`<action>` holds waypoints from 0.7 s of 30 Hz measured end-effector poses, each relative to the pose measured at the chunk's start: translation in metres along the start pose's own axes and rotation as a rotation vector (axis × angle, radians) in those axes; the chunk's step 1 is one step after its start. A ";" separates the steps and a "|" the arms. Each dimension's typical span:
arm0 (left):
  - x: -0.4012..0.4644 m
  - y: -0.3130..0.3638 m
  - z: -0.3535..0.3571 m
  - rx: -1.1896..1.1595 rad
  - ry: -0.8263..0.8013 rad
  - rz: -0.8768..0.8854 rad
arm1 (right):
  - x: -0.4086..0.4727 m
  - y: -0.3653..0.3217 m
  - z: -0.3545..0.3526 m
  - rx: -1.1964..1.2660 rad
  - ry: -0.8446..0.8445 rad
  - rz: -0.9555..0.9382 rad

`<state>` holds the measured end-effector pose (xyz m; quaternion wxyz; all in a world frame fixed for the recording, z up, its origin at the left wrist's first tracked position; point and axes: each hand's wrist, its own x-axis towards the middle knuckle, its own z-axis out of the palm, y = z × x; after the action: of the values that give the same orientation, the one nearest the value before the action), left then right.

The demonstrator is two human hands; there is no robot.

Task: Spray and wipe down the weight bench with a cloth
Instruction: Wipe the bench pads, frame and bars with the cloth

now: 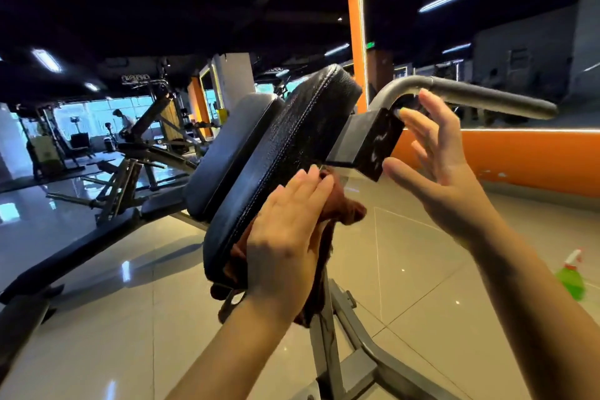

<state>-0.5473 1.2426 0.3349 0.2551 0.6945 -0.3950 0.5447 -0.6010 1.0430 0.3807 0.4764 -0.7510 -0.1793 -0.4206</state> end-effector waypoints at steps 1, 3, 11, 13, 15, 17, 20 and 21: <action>0.021 0.012 0.006 -0.040 0.073 -0.025 | -0.005 -0.001 -0.003 0.027 0.019 0.023; 0.065 0.034 0.019 -0.087 0.184 -0.038 | -0.012 -0.004 -0.007 0.068 0.060 0.052; 0.083 0.057 0.072 0.048 -0.066 -0.098 | -0.028 -0.005 -0.026 0.000 0.281 0.142; 0.077 0.053 0.068 0.054 -0.050 -0.114 | -0.033 -0.002 -0.027 -0.022 0.278 0.156; 0.074 0.049 0.064 0.063 -0.047 -0.132 | -0.039 0.000 -0.025 -0.063 0.257 0.158; 0.078 0.048 0.059 0.042 -0.085 -0.140 | -0.041 0.001 -0.024 -0.105 0.234 0.158; 0.110 0.050 0.059 -0.082 -0.187 -0.240 | -0.034 -0.001 -0.019 -0.163 0.213 0.123; 0.124 0.049 0.063 -0.120 -0.202 -0.271 | -0.030 -0.002 -0.018 -0.182 0.202 0.098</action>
<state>-0.5414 1.1324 0.4330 0.3263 0.7760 -0.3530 0.4084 -0.6281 1.0319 0.3612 0.4418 -0.7529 -0.0548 -0.4846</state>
